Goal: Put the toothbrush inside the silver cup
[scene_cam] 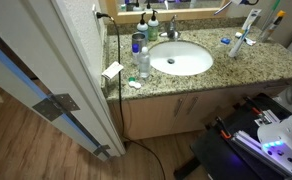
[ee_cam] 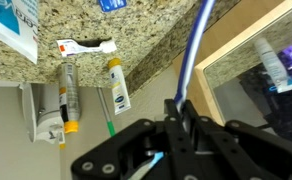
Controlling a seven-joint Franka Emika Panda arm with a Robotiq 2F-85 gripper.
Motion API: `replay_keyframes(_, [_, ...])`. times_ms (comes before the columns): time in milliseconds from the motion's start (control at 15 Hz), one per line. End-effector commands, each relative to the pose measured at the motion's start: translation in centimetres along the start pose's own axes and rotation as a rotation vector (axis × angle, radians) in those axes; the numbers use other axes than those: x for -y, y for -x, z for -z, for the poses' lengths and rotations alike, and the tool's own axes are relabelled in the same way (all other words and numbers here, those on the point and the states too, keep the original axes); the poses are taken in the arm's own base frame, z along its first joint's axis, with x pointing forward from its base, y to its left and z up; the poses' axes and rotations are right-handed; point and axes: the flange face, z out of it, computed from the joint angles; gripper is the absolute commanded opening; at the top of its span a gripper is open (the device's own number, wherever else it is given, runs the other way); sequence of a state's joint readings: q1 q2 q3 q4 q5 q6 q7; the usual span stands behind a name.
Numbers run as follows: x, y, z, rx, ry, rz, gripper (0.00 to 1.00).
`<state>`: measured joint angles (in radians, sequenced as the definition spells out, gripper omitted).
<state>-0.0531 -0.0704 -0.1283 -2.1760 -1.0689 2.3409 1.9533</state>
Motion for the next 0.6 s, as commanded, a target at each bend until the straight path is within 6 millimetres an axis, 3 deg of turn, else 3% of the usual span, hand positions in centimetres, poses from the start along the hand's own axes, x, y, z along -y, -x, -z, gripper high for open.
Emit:
replay_keyframes(0, [0.4, 7.4, 5.8, -0.006, -0.125, 0.165, 0.03])
replay_keyframes(200, [1.1, 14.7, 12.2, 0.070, -0.251, 0.285, 0.03])
replay_keyframes(267, [2.1, 12.1, 9.3, 0.039, -0.189, 0.233, 0.03])
replay_keyframes(333, [2.2, 13.6, 10.8, 0.045, -0.210, 0.249, 0.10])
replay_keyframes(467, [2.2, 13.5, 10.8, 0.043, -0.208, 0.243, 0.10])
replay_keyframes(533, [2.5, 13.2, 9.9, 0.024, -0.188, 0.237, 0.03])
